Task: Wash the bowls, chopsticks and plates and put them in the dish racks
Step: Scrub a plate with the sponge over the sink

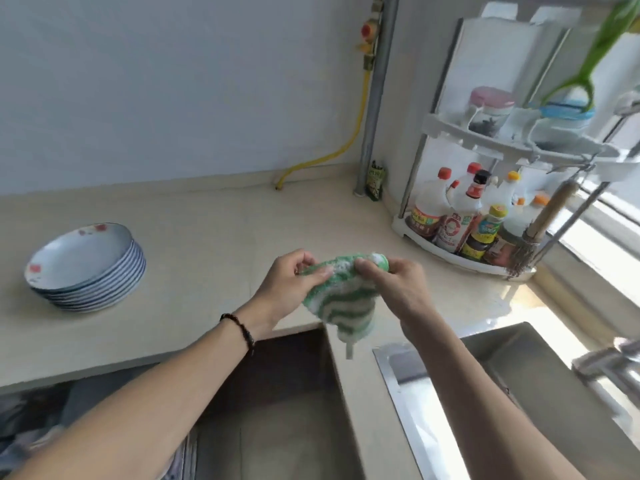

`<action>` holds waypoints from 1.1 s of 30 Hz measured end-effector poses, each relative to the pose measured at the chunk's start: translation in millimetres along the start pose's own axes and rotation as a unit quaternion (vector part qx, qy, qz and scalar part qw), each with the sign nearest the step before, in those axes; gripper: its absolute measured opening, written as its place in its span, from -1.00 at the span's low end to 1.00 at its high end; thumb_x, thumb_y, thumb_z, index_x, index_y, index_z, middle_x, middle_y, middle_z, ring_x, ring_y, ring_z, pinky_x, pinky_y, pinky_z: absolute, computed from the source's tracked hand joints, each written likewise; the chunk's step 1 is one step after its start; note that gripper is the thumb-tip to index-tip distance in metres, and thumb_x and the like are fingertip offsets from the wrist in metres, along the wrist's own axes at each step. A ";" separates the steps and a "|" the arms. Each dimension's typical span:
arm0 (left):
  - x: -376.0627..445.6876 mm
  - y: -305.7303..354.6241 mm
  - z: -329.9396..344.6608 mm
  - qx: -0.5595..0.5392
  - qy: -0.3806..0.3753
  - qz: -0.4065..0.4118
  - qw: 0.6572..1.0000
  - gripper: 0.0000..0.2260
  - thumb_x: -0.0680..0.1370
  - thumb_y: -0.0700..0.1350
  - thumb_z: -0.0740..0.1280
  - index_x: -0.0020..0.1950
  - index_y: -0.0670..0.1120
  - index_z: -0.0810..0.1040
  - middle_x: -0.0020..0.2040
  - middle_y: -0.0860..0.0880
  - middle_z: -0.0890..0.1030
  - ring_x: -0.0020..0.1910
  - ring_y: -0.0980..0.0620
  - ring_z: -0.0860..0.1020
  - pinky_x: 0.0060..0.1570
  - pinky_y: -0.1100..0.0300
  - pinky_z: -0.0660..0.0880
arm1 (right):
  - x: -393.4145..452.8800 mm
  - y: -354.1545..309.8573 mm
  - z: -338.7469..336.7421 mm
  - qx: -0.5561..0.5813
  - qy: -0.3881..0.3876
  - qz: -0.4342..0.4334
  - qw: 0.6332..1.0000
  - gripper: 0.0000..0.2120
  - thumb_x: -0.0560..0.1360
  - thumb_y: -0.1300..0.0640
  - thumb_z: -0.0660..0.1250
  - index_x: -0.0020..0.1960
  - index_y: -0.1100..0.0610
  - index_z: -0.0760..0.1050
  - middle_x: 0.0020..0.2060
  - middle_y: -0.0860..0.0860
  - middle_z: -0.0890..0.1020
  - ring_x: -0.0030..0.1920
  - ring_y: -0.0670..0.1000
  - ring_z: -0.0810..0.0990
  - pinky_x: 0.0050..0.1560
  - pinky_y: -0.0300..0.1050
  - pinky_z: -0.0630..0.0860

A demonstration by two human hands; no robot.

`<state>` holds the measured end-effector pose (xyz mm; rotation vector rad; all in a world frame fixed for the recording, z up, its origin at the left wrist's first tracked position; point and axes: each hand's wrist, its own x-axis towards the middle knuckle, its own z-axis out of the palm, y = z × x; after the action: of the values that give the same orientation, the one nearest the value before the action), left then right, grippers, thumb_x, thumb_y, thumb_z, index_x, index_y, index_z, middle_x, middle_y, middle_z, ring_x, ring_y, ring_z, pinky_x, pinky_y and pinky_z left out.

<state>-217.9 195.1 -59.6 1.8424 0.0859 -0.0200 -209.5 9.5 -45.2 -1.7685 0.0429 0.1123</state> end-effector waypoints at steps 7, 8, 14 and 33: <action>16.1 -19.4 -152.0 0.044 0.032 0.039 0.998 -0.93 0.53 -0.14 0.48 -0.14 -0.11 0.66 -0.21 -0.02 0.66 -0.19 0.10 0.57 -0.07 0.23 0.49 | 34.6 -52.9 125.0 -0.091 -0.148 -0.060 0.983 -0.63 0.41 0.27 0.55 0.18 0.12 0.57 -0.13 0.15 0.68 -0.14 0.11 0.70 -0.14 -0.14 0.66; 18.1 -23.2 -170.5 0.053 0.028 0.045 0.997 -0.92 0.53 -0.14 0.47 -0.15 -0.06 0.64 -0.20 0.00 0.67 -0.17 0.10 0.59 -0.04 0.21 0.51 | 40.0 -58.2 145.7 -0.117 -0.184 -0.068 0.974 -0.58 0.40 0.26 0.57 0.20 0.07 0.55 -0.14 0.13 0.67 -0.15 0.10 0.70 -0.13 -0.08 0.66; 14.5 -62.0 -259.6 0.094 0.182 -0.003 0.979 -0.93 0.55 -0.08 0.44 -0.08 -0.06 0.63 -0.13 0.00 0.65 -0.14 0.13 0.56 -0.02 0.21 0.47 | 68.4 -73.0 264.8 -0.198 -0.215 -0.061 0.954 -0.92 0.49 0.18 0.43 -0.05 0.17 0.58 -0.20 0.09 0.65 -0.20 0.05 0.62 -0.17 0.04 0.58; 34.3 -207.5 -410.5 0.229 0.401 -0.377 0.803 -0.75 0.49 0.03 0.37 0.05 -0.10 0.52 0.11 -0.10 0.49 0.19 -0.12 0.47 -0.09 0.08 0.43 | 197.6 -33.1 489.0 -0.374 -0.336 -0.044 0.863 -0.62 0.56 -0.08 0.31 -0.29 0.16 0.44 -0.40 0.02 0.48 -0.31 0.03 0.46 -0.35 -0.11 0.32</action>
<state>-210.9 647.3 -150.1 2.0512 1.5251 0.2020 -35.4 501.5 -128.2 -2.4000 -0.6720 0.7583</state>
